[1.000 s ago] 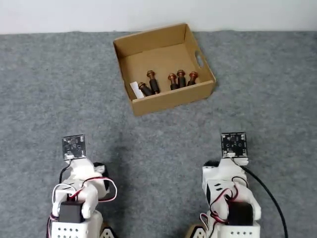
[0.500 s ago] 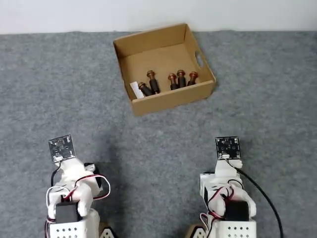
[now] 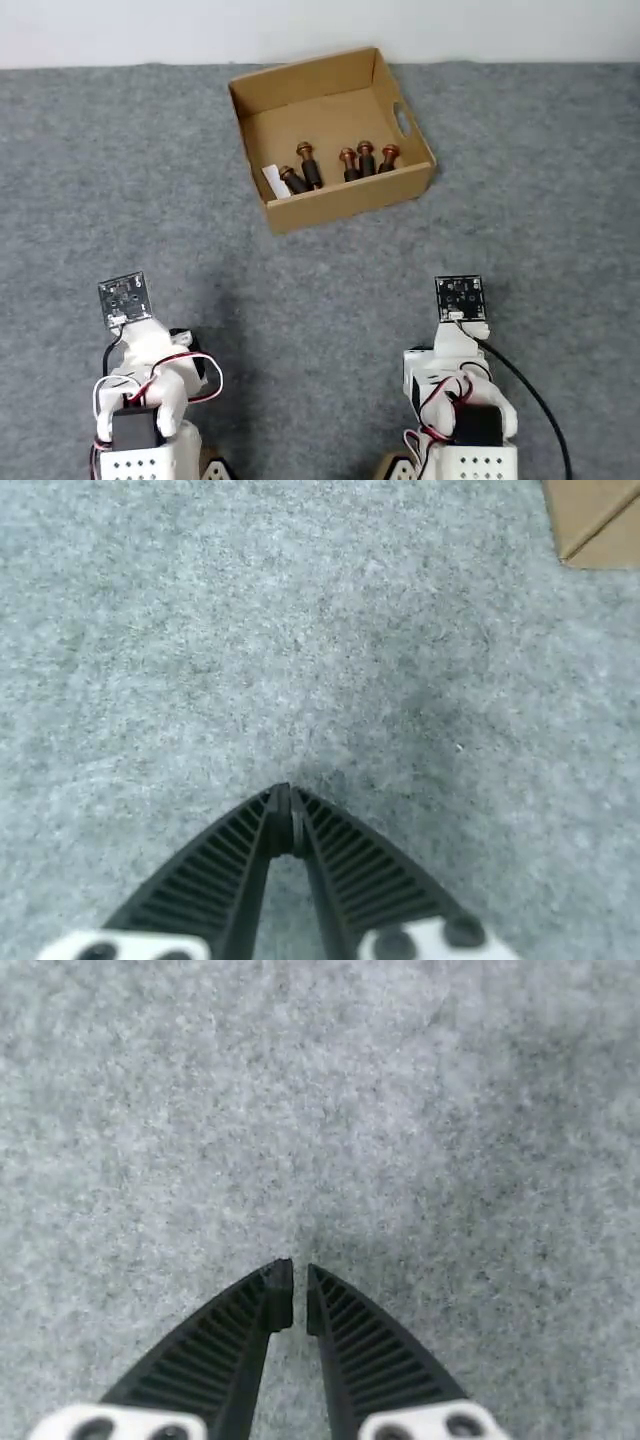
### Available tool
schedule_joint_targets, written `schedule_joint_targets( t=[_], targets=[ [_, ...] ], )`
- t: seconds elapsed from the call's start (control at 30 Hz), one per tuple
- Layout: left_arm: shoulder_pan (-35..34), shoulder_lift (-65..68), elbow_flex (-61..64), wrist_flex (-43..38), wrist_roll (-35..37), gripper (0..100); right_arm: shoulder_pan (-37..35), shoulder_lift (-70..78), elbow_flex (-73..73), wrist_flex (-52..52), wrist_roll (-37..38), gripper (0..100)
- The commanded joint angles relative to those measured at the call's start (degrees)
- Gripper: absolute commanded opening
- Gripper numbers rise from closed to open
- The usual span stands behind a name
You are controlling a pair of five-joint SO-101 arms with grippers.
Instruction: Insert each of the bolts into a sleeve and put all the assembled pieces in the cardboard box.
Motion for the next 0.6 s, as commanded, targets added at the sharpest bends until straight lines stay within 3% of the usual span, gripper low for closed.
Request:
schedule_joint_targets(
  t=[0.0, 0.57],
  targets=[
    [-0.09, -0.62, -0.92, 0.26, 0.0, 1, 0.66, -0.48, 0.97, 0.31, 0.35, 0.9],
    [-0.09, -0.62, -0.92, 0.26, 0.0, 1, 1.71, -0.66, 0.97, 0.4, 0.44, 0.9]
  ],
)
